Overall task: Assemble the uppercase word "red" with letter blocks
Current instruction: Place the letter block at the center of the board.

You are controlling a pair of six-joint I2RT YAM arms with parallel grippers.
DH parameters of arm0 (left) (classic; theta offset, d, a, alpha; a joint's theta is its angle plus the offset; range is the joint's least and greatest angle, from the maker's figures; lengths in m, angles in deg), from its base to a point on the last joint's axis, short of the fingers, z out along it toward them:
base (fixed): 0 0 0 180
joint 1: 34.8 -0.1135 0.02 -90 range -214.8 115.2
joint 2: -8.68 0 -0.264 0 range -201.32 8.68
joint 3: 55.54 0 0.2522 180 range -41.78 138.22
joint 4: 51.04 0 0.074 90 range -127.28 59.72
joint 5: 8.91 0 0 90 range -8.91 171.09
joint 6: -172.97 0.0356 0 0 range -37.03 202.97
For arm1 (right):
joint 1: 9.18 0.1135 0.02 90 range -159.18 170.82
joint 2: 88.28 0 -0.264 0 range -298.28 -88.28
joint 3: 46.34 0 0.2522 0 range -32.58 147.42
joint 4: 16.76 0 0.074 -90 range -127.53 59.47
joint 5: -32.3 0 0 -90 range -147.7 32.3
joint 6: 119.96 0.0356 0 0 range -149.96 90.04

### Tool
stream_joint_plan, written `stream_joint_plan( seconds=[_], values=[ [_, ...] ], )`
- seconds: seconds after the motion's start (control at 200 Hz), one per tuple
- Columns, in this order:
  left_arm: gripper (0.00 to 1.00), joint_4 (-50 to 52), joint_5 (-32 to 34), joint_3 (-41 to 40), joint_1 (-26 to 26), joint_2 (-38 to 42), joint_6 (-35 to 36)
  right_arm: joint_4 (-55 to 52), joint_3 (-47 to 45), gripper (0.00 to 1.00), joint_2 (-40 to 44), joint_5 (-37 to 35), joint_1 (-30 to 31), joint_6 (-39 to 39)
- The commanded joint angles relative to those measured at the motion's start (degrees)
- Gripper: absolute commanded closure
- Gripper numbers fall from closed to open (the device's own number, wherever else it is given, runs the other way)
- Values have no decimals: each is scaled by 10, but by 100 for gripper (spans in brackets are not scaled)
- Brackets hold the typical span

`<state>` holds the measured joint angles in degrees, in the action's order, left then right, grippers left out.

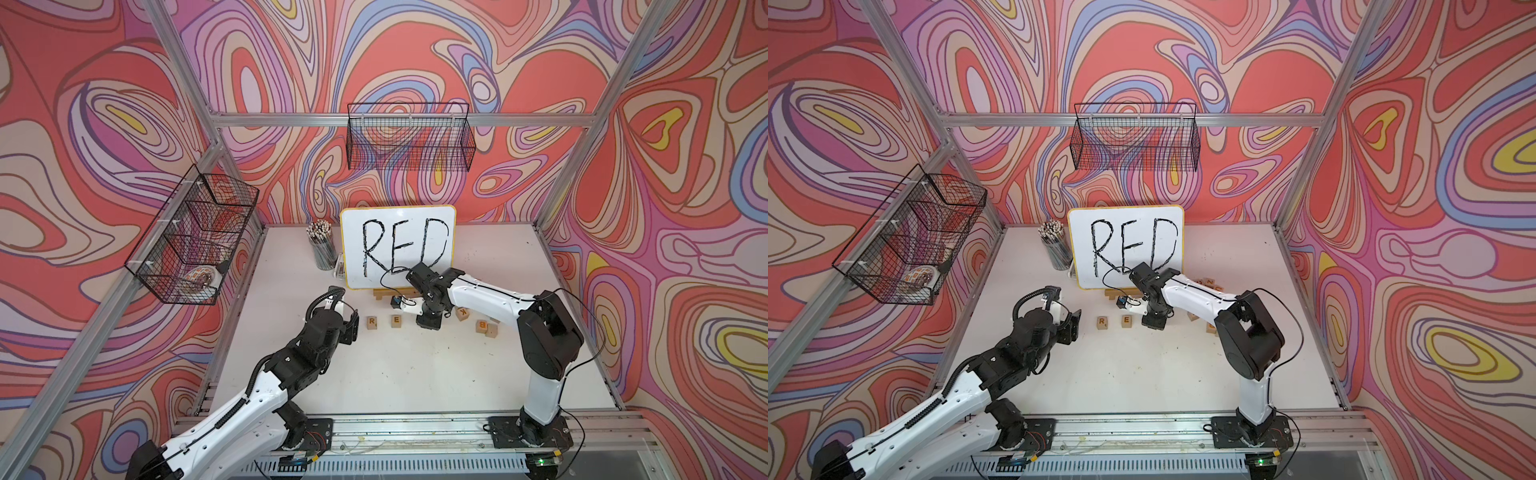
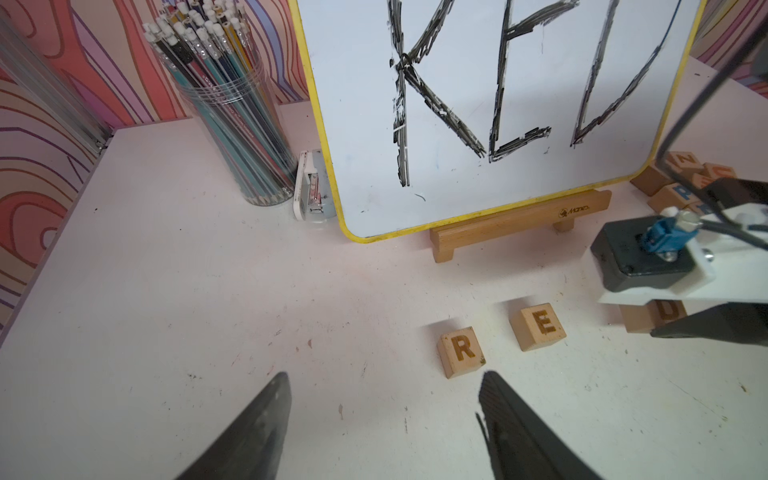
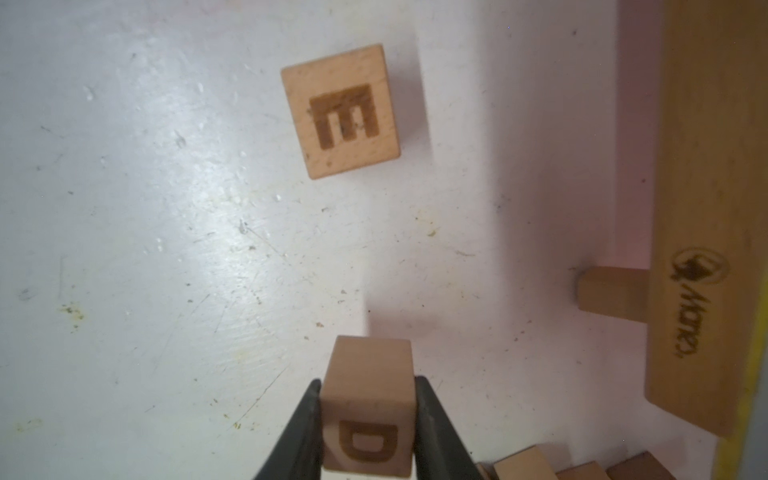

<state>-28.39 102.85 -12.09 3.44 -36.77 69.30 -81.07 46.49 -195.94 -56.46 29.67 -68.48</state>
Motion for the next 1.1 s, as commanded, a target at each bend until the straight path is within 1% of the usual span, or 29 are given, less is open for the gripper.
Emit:
stream_joint_plan(
  seconds=[0.0, 0.521, 0.721, 0.946, 1.097],
  values=[
    [25, 14, 13, 12, -3, 6, 1, 9, 7, 73, 4, 18, -7, -28],
    [25, 15, 16, 10, -3, 2, 1, 16, 20, 72, -34, 20, -11, -74],
    [25, 15, 17, 11, -3, 0, 1, 17, 32, 71, -51, 30, -12, -78],
    [25, 13, 15, 11, -3, -5, 1, 24, 31, 70, -62, 26, -12, -84],
    [26, 10, 16, 10, -3, -8, 1, 34, 25, 68, -60, 20, -13, -85]
  ],
)
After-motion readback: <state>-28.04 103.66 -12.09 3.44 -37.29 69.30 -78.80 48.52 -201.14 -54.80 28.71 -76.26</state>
